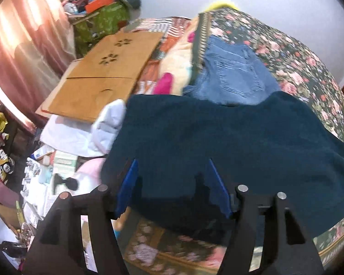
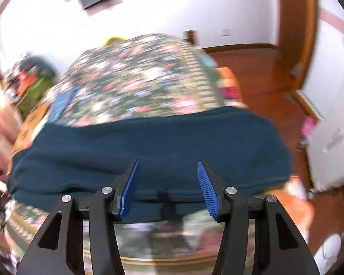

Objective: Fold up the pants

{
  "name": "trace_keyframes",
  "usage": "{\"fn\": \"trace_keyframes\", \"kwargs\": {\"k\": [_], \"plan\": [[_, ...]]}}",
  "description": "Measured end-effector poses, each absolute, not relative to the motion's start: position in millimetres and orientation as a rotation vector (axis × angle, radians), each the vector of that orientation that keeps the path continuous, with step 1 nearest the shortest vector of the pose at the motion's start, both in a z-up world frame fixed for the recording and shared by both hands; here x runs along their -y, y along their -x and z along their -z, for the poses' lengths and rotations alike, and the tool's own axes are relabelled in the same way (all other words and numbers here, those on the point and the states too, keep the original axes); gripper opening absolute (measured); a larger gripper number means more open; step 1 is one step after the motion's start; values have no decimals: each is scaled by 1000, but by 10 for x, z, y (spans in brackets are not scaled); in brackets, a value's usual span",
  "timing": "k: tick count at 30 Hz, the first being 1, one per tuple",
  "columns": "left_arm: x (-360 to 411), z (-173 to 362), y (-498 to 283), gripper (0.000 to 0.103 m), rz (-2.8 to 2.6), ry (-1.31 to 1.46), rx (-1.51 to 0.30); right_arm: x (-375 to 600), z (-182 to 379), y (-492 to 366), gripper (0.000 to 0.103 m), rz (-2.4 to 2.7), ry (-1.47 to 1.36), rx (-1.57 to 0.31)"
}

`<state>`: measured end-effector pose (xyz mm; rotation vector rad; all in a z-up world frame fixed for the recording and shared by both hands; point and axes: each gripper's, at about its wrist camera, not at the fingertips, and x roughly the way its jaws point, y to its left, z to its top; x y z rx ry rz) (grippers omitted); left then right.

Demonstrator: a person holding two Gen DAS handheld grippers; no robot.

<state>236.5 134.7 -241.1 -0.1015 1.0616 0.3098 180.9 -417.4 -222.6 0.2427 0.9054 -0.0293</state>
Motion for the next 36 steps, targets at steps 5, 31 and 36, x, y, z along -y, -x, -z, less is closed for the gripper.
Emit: {"fn": "trace_keyframes", "kwargs": {"k": [5, 31, 36], "plan": [[-985, 2554, -2593, 68, -268, 94, -1105, 4805, 2355, -1910, 48, 128, -232, -912], [-733, 3041, -2948, 81, -418, 6, -1184, 5480, 3138, -2679, 16, 63, -321, -992], [-703, 2944, -2931, 81, -405, -34, -1175, 5517, 2787, -2649, 13, 101, -253, -872]]}}
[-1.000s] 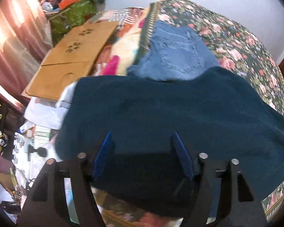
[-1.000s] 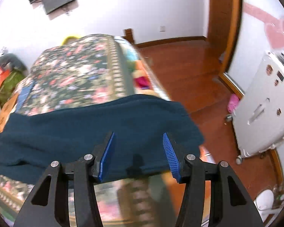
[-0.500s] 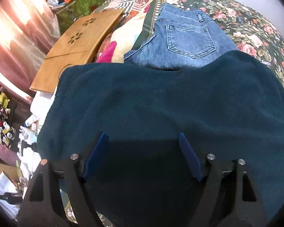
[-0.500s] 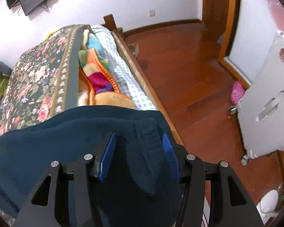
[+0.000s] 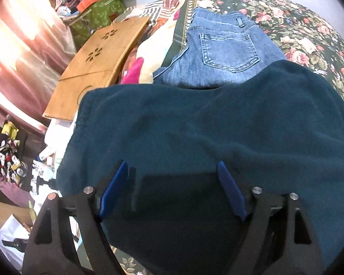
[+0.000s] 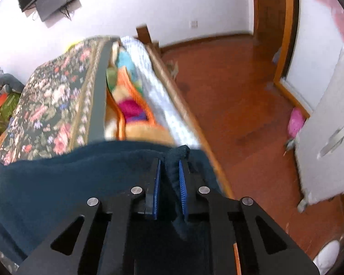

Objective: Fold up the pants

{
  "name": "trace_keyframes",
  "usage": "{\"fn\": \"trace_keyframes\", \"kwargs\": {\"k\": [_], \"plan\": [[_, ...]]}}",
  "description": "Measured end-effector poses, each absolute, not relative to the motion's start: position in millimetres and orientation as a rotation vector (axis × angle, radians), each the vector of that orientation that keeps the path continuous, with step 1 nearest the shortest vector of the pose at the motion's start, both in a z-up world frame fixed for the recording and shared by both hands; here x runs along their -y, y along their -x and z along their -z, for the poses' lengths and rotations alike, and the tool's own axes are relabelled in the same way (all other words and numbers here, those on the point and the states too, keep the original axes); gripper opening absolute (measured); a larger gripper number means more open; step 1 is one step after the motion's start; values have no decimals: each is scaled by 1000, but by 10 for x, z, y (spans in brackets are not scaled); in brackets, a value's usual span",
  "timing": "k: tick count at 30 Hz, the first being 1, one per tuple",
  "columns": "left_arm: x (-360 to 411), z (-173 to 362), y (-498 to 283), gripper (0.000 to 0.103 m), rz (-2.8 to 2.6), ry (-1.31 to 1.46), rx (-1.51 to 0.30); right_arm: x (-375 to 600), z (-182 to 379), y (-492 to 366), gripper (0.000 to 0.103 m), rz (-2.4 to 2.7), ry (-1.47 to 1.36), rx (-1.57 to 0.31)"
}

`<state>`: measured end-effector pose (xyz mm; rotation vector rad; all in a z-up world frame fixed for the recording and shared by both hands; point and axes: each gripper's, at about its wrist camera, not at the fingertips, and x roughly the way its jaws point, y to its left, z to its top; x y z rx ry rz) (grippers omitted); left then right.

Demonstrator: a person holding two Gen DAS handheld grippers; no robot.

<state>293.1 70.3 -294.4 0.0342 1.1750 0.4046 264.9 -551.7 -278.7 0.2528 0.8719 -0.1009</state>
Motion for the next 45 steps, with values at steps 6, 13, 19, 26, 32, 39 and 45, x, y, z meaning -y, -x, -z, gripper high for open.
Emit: {"fn": "trace_keyframes", "kwargs": {"k": [6, 13, 19, 26, 32, 39, 45], "plan": [[-690, 2945, -2921, 81, -404, -44, -1161, 5554, 2853, -3001, 13, 128, -200, -933], [-754, 2888, -2872, 81, -390, -35, -1156, 5413, 3177, -3107, 22, 150, -145, -1084], [-699, 2630, -2735, 81, -331, -42, -1095, 5206, 2650, -2823, 23, 86, -119, -1030], [-505, 2403, -2423, 81, -213, -137, -1068, 4644, 2251, -2393, 36, -26, -95, -940], [-485, 2468, -2109, 81, -134, -188, -1107, 4277, 2239, -2078, 37, -57, -63, -950], [-457, 2712, -1975, 81, -104, -187, -1155, 4160, 2391, -1862, 37, -44, -117, -987], [-321, 2752, -2105, 80, -102, -228, -1126, 4068, 2535, -1774, 37, -27, -91, -1034]]}}
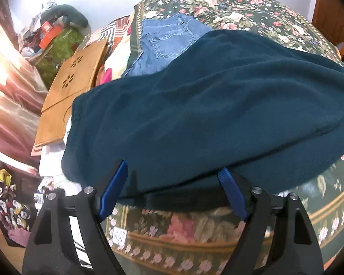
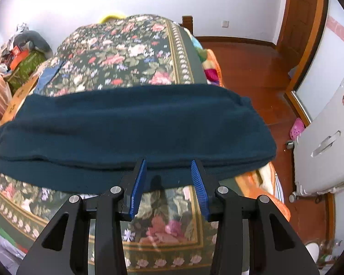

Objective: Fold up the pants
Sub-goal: 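Grasp the folded pants edge with the left tool while the right tool pinches the fabric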

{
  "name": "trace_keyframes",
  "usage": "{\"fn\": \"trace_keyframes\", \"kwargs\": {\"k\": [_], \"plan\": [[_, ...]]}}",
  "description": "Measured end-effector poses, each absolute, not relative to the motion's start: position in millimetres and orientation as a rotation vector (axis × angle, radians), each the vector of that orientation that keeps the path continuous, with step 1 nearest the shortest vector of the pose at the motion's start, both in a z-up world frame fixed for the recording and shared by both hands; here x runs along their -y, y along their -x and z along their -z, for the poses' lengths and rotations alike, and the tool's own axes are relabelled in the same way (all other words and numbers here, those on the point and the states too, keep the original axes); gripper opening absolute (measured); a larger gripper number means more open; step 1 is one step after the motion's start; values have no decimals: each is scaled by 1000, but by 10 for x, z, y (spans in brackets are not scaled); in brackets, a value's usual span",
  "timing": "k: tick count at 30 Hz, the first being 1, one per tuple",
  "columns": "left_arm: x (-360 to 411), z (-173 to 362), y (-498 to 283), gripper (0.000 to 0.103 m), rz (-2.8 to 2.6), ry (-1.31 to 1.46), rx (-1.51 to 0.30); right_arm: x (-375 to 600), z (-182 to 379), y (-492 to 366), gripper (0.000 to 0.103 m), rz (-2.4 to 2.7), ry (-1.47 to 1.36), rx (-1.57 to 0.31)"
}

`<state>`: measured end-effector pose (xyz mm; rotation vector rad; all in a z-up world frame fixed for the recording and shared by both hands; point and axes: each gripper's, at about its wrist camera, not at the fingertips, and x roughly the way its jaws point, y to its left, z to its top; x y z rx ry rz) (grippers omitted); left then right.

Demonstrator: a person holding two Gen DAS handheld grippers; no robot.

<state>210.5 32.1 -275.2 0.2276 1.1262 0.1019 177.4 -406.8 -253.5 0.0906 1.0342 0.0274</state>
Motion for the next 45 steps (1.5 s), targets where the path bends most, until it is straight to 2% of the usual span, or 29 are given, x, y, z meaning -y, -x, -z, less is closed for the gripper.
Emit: {"fn": "trace_keyframes", "kwargs": {"k": [2, 5, 7, 10, 13, 26, 27, 30, 31, 32, 35, 40, 45], "plan": [[-271, 2750, -2126, 74, -90, -246, -1117, 4051, 2595, -1756, 41, -30, -78, -1051], [-216, 2743, -2128, 56, -61, -234, -1107, 4085, 2677, -1735, 45, -36, -102, -1057], [-170, 2741, -2124, 39, -43, -223, -1102, 4136, 2711, -1737, 45, -28, -142, -1049], [-70, 2733, -2126, 28, -43, -245, -1085, 4266, 2734, -1746, 45, -12, -236, -1031], [-17, 2752, -2146, 25, -51, -270, -1079, 4411, 2767, -1757, 45, 9, -336, -1014], [12, 2793, -2197, 24, -58, -290, -1077, 4828, 3071, -1912, 45, 177, -549, -985], [14, 2787, -2197, 24, -59, -292, -1076, 4827, 3071, -1918, 43, 181, -539, -980], [13, 2743, -2189, 22, -66, -294, -1064, 4799, 3033, -1927, 25, 208, -486, -959], [23, 2727, -2185, 19, -73, -304, -1058, 4811, 3015, -1916, 15, 212, -478, -952], [37, 2708, -2180, 19, -86, -326, -1058, 4827, 2991, -1896, 11, 208, -482, -939], [82, 2568, -2125, 16, -107, -346, -1006, 4898, 2918, -1848, 7, 198, -479, -908], [9, 2311, -2081, 13, -95, -269, -966, 4923, 2646, -1753, 6, 192, -453, -824], [-6, 2269, -1957, 13, -72, -255, -970, 4927, 2504, -1669, 6, 189, -435, -794]]}}
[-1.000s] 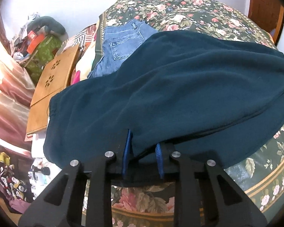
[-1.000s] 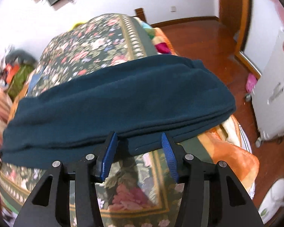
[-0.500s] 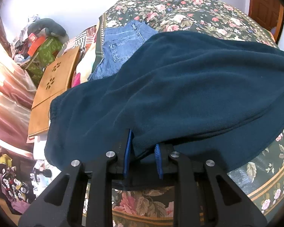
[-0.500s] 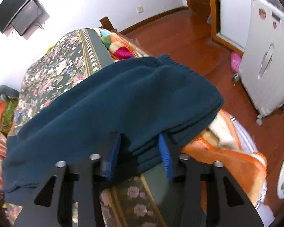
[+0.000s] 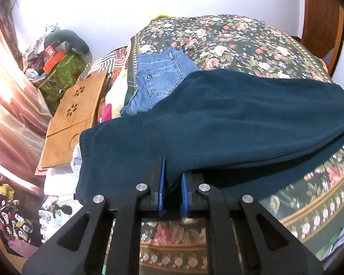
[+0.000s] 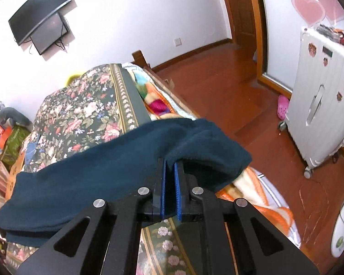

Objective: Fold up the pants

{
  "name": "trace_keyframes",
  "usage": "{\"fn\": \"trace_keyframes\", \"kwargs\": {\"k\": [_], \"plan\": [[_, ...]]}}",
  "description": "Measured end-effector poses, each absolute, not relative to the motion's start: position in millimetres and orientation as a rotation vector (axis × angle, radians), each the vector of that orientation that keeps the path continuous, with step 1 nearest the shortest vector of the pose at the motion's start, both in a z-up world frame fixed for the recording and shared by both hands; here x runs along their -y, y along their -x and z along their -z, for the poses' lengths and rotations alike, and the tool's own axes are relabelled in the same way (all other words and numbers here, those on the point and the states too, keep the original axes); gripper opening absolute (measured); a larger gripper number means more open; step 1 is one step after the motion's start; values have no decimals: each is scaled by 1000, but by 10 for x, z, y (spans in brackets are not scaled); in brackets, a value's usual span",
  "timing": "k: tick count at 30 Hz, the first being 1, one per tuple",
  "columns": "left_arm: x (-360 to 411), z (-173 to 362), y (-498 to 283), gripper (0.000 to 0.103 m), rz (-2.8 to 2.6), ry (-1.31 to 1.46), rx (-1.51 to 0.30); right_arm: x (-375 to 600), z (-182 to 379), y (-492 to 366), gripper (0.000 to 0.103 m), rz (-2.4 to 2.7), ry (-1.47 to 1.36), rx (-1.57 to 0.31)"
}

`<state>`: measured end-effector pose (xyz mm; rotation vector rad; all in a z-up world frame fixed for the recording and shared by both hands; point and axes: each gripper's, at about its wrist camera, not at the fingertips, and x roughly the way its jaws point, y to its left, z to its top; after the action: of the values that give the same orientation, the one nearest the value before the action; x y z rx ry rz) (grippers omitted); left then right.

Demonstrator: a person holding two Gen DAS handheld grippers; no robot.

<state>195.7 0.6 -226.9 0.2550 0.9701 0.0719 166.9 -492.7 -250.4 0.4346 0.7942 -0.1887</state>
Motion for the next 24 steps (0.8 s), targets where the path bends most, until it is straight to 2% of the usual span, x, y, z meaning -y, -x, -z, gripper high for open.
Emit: {"fn": "trace_keyframes", "kwargs": {"k": [8, 10, 11, 16, 22, 24], "plan": [[-25, 2568, -1835, 14, -21, -235, -1073, 4840, 2810, -1665, 6, 213, -375, -908], [-17, 2573, -1810, 17, -15, -236, -1077, 4824, 2866, -1661, 6, 216, -370, -943], [-22, 2553, -1797, 19, -17, -240, -1077, 4820, 2876, -1659, 11, 215, -367, -955], [-225, 2360, -1680, 44, 11, -151, -1062, 4796, 2735, -1611, 26, 240, -294, -995], [-825, 2016, -1700, 60, -112, -49, -964, 4680, 2399, -1575, 33, 220, -229, -929], [-1080, 2018, -1838, 61, -173, -33, -957, 4600, 2339, -1623, 39, 192, -227, -911]]}}
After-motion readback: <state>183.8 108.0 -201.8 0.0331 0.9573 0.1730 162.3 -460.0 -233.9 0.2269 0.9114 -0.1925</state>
